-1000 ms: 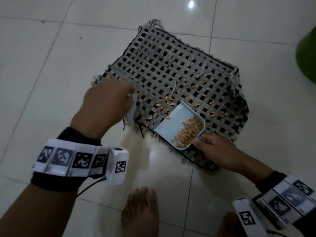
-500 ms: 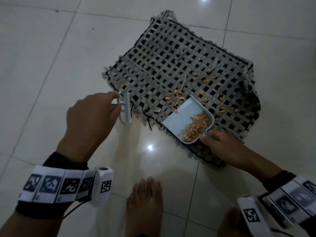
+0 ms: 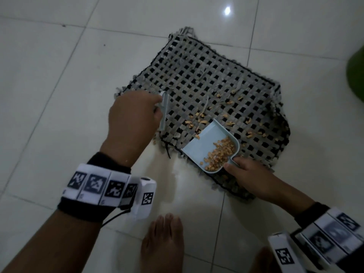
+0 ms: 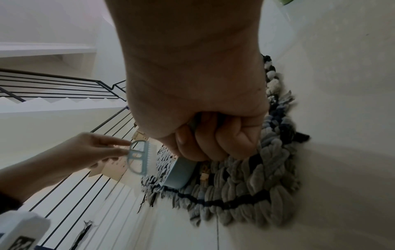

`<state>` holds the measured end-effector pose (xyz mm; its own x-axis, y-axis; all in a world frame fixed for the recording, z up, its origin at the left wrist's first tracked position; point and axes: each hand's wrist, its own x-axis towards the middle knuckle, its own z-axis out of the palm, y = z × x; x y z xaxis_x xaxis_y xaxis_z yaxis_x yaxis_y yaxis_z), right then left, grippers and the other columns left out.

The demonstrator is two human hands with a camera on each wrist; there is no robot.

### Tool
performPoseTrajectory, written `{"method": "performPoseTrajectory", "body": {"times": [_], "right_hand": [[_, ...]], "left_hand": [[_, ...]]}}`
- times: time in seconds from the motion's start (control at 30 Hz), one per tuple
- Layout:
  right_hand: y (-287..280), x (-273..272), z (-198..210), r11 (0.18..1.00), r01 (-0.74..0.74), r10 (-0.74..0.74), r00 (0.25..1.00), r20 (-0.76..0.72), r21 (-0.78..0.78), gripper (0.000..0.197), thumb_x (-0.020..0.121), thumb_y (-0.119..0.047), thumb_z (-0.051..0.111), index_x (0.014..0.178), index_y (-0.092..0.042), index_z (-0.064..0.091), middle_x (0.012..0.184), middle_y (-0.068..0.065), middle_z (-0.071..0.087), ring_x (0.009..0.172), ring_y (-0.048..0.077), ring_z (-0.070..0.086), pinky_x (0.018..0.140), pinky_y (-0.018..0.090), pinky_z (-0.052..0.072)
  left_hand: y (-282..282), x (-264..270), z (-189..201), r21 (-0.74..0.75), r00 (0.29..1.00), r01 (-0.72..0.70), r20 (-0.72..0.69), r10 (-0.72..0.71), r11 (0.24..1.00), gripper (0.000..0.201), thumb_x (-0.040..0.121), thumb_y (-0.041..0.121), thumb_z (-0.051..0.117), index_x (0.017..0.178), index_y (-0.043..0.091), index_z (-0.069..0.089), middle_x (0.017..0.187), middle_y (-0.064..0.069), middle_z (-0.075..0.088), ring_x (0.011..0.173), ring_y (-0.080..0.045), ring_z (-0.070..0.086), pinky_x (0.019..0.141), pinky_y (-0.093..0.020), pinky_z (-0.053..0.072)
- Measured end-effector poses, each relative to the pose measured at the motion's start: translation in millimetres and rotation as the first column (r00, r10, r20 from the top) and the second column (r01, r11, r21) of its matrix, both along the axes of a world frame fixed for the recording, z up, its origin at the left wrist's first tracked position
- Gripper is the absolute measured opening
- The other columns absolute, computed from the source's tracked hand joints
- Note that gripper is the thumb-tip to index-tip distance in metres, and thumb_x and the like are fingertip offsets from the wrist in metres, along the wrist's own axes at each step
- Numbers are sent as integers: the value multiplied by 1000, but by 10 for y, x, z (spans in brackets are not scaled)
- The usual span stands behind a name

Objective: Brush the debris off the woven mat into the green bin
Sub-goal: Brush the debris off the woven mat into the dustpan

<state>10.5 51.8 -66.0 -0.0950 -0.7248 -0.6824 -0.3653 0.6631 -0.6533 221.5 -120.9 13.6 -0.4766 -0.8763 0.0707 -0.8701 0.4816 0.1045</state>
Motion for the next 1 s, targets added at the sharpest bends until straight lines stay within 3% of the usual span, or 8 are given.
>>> {"method": "performPoseTrajectory", "body": {"times": [0.13, 0.23, 0.33, 0.47, 0.6, 0.8, 0.93, 1.0], "right_hand": [[18, -13, 19, 1000, 20, -20, 1000, 8, -4, 24, 103, -34, 47, 90, -26, 65, 41, -17, 50, 37, -1, 42, 44, 17, 31], [41, -14, 46, 998, 53, -53, 999, -3, -27, 21, 103, -33, 48, 90, -30, 64, 51, -12, 53, 40, -4, 47, 41, 9, 31], [89, 9, 57, 997, 75, -75, 997, -2, -33, 21, 102, -33, 49, 90, -28, 65, 50, -14, 54, 41, -6, 49, 41, 8, 31], [155, 27, 48, 995, 101, -101, 995, -4, -1, 32, 101, -36, 49, 91, -11, 67, 44, -12, 50, 38, -1, 43, 40, 15, 30], [178, 21, 78, 994, 111, -111, 994, 8, 4, 29, 102, -34, 49, 79, -24, 62, 42, -15, 51, 37, -1, 43, 39, 13, 30], [176, 21, 55, 992, 125, -125, 992, 19, 11, 35, 102, -35, 49, 80, -10, 61, 42, -13, 47, 38, 2, 40, 41, 17, 31], [185, 12, 24, 991, 136, -136, 990, 32, 7, 37, 102, -35, 50, 86, -5, 63, 45, -10, 46, 41, 6, 40, 41, 17, 30], [197, 5, 12, 991, 137, -137, 990, 28, -5, 38, 101, -35, 50, 88, -2, 63, 46, -10, 47, 41, 6, 41, 42, 17, 31]], "left_hand": [[17, -380, -140, 80, 984, 37, 169, -50, 996, 31, 99, 30, 54, 81, 13, 72, 57, -1, 48, 49, -11, 39, 51, -27, 32], [70, -472, -182, 108, 998, 29, 55, -35, 994, 37, 92, 30, 65, 60, 12, 64, 49, -1, 40, 44, -8, 29, 45, -26, 17], [166, -478, -263, 124, 996, 37, -83, -26, 992, 38, 92, 30, 67, 59, 11, 64, 51, -4, 48, 46, -16, 40, 48, -28, 21], [390, -495, -321, 152, 988, 122, -109, -106, 981, 41, 94, 27, 67, 57, 9, 63, 48, -5, 48, 42, -18, 41, 44, -29, 24], [240, -432, -212, 76, 972, 90, -224, -71, 993, 43, 99, 26, 61, 59, 12, 65, 45, -2, 48, 39, -16, 43, 41, -27, 30], [395, -718, -280, 89, 984, 178, -47, -175, 980, 21, 91, 14, 70, 72, 7, 76, 47, -3, 54, 40, -13, 35, 42, -25, 29], [641, -735, -221, 247, 971, 230, -114, -208, 941, 37, 103, 33, 51, 82, 12, 73, 60, 1, 60, 49, -15, 52, 50, -25, 38], [527, -648, -138, 174, 964, 193, -219, -153, 966, 36, 103, 31, 53, 78, 13, 73, 55, 1, 60, 43, -14, 54, 44, -27, 44]]}}
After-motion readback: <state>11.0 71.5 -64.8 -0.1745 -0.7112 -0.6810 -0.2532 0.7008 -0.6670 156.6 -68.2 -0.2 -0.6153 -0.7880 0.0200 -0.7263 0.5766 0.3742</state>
